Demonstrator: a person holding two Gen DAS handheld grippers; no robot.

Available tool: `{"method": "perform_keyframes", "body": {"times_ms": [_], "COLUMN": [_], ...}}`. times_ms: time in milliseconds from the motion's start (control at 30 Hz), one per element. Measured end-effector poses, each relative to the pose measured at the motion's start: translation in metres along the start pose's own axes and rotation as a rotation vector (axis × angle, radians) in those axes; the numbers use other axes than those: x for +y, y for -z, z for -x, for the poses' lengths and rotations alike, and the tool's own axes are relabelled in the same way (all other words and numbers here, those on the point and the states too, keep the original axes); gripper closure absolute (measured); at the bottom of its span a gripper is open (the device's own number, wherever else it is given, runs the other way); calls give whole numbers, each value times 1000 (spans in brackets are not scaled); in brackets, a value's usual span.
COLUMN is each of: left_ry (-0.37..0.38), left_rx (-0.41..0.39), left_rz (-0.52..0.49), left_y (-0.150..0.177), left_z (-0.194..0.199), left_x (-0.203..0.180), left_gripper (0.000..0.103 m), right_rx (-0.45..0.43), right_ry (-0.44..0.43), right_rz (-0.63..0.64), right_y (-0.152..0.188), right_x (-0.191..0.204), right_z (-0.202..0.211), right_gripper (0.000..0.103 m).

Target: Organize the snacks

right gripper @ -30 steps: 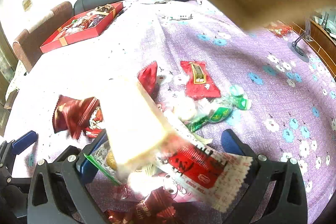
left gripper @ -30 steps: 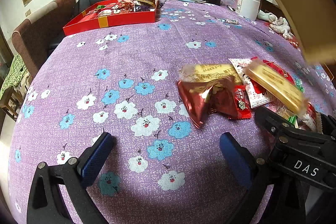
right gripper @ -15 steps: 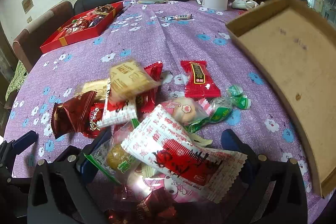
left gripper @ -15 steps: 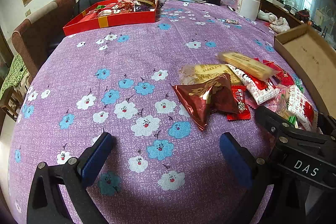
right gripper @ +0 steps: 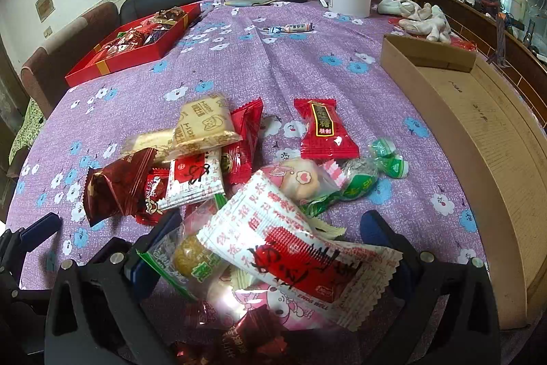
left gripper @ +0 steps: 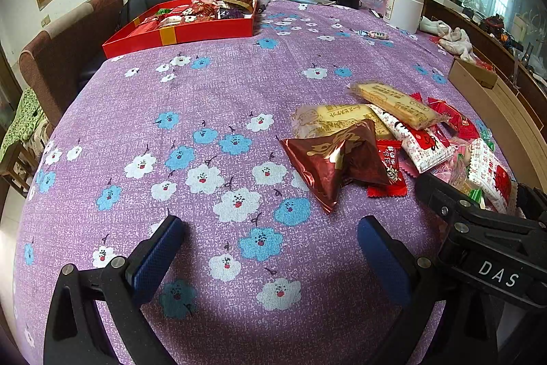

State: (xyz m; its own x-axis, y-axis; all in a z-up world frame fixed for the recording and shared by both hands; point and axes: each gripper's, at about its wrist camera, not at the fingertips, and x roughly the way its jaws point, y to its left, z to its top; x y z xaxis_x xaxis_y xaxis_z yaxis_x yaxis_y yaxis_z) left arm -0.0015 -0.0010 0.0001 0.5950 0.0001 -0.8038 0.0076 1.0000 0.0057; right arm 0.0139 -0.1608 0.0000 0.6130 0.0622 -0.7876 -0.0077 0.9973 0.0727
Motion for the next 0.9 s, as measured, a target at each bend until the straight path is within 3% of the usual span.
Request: {"method": "perform_keyframes", "body": {"times_ms": [433,533,700,800,900], "left_ry": [-9,-66,-221,-251,-276], "left_rx": [-1,4,38,25,27], "left_rz": [1,-16,-92,-69,-47], "left_y": [-1,1,8,4,-3], "left_z": [1,5,33,58,78], "left_x": [0,-5,-13,-6,2], "left_gripper": [0,0,0,0,0], "right_rx": [8,30,196,219,174], "right_ry": [34,36,-42,-110,-93], "right_rz": [-1,18,180,172,241], "right_y": [-3,-4,-8,-7,-9], "right_x": [5,6,-2,-14,-17], "right_z": [-4,-4,-4,5,30], "right_gripper": [0,0,0,0,1]}}
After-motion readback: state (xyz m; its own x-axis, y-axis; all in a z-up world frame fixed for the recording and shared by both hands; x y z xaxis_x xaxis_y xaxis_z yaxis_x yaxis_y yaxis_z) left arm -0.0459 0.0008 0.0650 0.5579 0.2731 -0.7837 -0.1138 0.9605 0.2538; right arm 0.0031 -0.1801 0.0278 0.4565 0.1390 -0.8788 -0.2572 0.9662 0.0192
